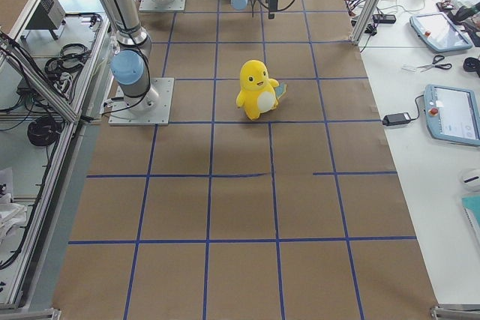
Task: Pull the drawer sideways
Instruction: 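Pull the drawer handle outward with the left gripper, away from the cabinet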
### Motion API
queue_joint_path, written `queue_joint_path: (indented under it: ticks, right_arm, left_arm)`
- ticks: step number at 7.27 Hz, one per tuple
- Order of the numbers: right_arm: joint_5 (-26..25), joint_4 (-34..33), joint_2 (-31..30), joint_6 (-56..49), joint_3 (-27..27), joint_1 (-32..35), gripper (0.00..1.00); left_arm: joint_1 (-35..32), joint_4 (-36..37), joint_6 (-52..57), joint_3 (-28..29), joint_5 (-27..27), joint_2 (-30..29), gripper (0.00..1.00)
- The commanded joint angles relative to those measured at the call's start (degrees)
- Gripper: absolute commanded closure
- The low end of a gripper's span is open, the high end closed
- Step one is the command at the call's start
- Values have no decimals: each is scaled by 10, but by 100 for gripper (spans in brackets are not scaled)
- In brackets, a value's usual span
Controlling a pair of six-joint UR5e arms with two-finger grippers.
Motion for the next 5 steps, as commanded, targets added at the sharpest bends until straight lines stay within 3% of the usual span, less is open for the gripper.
queue_joint_path:
  ticks: [1, 2, 3, 4, 5]
  right_arm:
    - [0, 0, 0, 0, 0, 0, 0]
    - [0, 0, 0, 0, 0, 0, 0]
    - [0, 0, 0, 0, 0, 0, 0]
    - [0, 0, 0, 0, 0, 0, 0]
    - [0, 0, 0, 0, 0, 0, 0]
  left_arm:
    - [0, 0, -2, 2, -2, -1, 58]
    - [0, 0, -1, 3, -2, 2, 21]
    - [0, 1, -1, 3, -2, 6, 6]
    - [-2, 1, 1, 5, -6, 16, 4]
    - [-2, 1, 3, 28, -56, 27, 4]
